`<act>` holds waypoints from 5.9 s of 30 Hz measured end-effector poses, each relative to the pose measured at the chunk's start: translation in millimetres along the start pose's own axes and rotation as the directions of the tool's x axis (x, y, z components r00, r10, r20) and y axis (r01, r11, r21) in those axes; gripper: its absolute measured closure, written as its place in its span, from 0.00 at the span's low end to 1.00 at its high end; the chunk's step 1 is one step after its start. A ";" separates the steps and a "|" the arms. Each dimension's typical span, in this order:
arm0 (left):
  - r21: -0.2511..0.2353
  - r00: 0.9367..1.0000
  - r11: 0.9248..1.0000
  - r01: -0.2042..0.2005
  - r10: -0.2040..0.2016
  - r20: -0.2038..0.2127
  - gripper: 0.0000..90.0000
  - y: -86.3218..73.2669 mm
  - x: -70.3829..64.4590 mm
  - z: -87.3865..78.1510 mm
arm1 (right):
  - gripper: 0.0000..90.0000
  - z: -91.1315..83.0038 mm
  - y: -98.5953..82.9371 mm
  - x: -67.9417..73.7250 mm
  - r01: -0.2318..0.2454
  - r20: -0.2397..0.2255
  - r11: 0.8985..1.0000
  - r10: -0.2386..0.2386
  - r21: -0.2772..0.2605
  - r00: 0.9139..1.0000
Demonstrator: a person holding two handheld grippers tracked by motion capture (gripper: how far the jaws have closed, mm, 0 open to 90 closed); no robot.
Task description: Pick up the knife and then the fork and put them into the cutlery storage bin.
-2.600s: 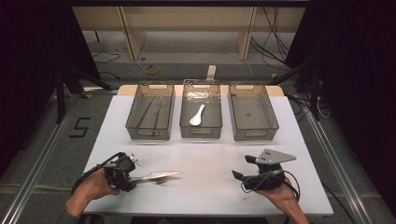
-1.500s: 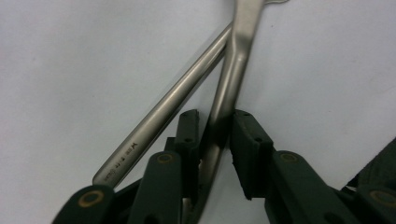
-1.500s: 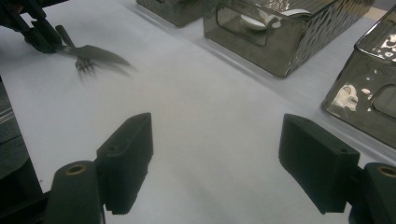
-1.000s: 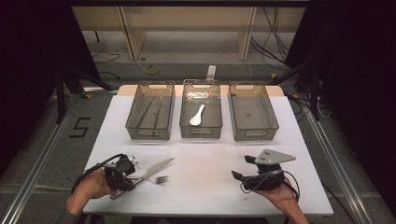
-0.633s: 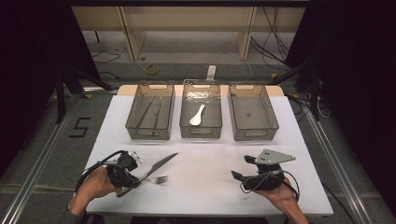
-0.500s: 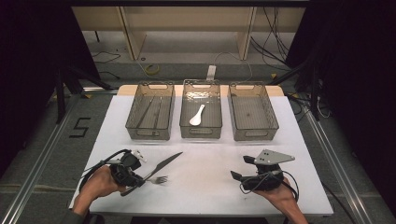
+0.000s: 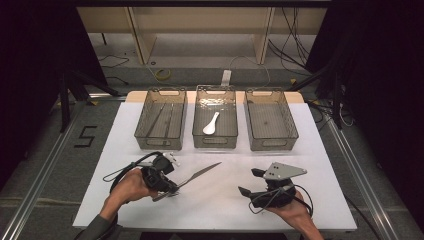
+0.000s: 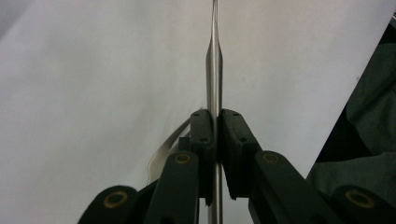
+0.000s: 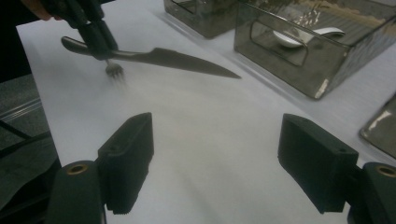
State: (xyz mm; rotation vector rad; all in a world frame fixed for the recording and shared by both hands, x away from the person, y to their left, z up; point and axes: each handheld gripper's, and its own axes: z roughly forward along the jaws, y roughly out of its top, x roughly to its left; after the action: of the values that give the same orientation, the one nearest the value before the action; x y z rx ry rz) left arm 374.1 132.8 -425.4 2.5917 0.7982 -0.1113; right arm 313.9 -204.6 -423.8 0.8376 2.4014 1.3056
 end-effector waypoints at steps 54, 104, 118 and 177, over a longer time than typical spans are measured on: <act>0.128 0.966 0.962 -0.239 0.223 0.128 0.92 76.9 -54.6 29.0 | 0.54 65.8 17.6 58.9 0.535 -0.081 0.827 -0.529 0.175 0.845; -0.084 0.979 0.976 -0.200 0.203 0.027 0.61 76.1 -52.9 -9.2 | 0.92 70.5 6.8 43.0 0.614 -0.163 0.744 -0.593 0.263 0.789; -0.279 0.995 0.958 -0.064 0.039 -0.093 0.38 32.5 -11.9 -42.6 | 0.92 52.5 12.9 0.8 0.455 -0.038 0.849 -0.462 0.269 0.886; -0.440 0.975 0.896 0.052 -0.141 -0.172 0.20 -51.6 23.0 -26.9 | 0.93 39.0 100.0 -159.6 -0.046 0.256 0.986 0.004 0.158 0.967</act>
State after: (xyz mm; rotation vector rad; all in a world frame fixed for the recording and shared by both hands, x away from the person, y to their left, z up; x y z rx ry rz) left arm 363.4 194.4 -424.8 2.1594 0.9056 0.2753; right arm 495.1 -233.5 -366.4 1.0159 2.3190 0.9523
